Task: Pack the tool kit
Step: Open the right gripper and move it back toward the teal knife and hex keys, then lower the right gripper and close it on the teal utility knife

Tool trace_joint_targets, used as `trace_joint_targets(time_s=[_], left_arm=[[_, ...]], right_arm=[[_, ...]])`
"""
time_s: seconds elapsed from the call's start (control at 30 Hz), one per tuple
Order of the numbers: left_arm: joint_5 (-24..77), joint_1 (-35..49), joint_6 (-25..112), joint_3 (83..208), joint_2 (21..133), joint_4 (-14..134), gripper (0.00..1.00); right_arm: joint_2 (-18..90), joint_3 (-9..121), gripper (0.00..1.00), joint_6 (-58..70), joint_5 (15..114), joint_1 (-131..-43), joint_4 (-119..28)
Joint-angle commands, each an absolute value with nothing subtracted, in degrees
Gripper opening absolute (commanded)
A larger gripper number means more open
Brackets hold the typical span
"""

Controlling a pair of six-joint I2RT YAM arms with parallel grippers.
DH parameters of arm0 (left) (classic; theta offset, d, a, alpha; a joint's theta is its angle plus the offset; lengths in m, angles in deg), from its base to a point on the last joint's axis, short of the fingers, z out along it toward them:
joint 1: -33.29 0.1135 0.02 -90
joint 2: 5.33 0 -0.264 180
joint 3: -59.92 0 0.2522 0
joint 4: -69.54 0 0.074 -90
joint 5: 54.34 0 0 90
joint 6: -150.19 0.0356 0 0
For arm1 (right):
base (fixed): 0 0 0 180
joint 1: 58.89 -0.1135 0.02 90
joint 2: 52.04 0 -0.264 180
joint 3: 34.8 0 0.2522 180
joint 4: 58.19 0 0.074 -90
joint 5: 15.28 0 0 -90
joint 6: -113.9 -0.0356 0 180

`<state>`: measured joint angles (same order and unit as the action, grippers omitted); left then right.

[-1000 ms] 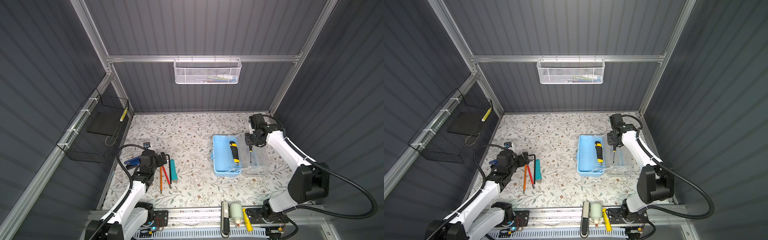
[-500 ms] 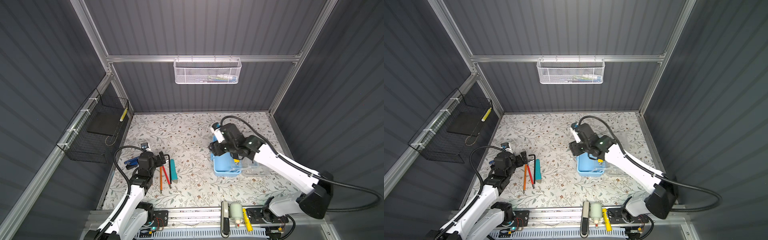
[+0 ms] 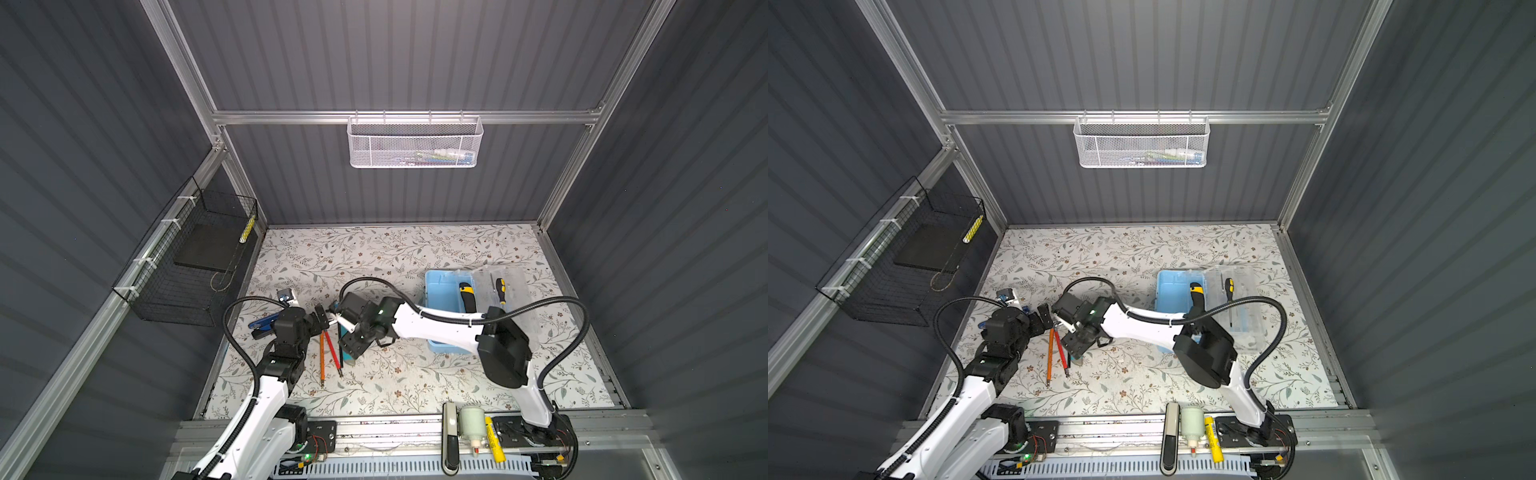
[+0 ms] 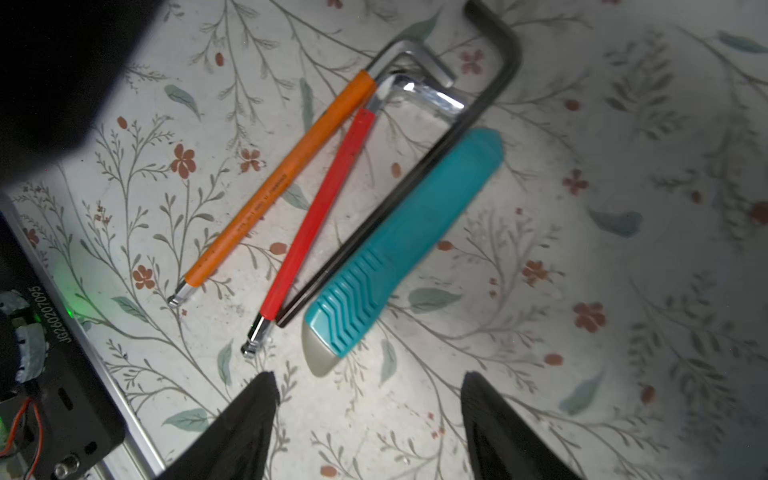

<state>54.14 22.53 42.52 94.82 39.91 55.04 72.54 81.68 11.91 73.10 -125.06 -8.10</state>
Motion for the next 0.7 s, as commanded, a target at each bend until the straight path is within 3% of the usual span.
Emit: trace_joint_targets(time_s=[0.0, 0.3, 0.67], left_arm=[[54.3, 22.9, 41.8, 94.2, 38.7, 54.5, 0.99], [60.0, 22.9, 38.5, 92.4, 33.4, 51.9, 0.99], [59.3, 24.4, 37.9, 94.9, 39.6, 51.9, 0.99]], right_arm=[[74.2, 82.8, 0.73, 12.8, 72.6, -125.4, -3.7], [75.6, 81.4, 0.76, 9.0, 73.8, -124.7, -7.4], [77.7, 83.4, 0.77, 7.4, 69.0, -121.9, -7.2]])
